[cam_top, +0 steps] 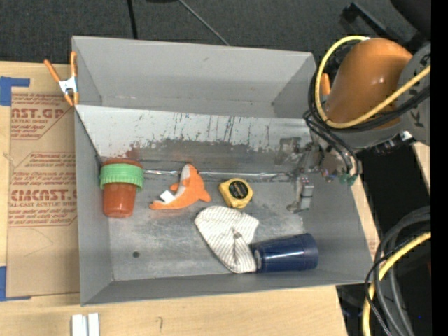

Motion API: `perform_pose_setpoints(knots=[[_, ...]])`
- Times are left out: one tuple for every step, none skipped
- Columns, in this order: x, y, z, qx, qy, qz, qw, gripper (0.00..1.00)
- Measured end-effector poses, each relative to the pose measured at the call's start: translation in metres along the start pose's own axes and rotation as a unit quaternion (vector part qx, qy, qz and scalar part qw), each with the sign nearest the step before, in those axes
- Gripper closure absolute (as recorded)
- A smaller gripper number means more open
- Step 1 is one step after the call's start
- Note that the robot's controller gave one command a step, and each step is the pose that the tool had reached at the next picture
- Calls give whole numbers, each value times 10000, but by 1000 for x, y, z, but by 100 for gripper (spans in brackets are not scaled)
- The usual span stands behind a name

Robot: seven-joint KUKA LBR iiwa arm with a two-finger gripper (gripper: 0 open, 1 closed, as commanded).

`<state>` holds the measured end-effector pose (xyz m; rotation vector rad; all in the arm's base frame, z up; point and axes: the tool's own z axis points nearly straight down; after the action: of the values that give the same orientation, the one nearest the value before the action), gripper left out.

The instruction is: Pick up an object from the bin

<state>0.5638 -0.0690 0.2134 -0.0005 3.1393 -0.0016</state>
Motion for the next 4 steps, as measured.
perform_pose_setpoints(knots=[[2,22,32,9,-33,-300,9995,0],[10,77,64,-1,4,-863,9963,0],[-23,86,143,-14,1,-1053,9944,100],[-23,86,143,-13,1,-1054,9944,100]])
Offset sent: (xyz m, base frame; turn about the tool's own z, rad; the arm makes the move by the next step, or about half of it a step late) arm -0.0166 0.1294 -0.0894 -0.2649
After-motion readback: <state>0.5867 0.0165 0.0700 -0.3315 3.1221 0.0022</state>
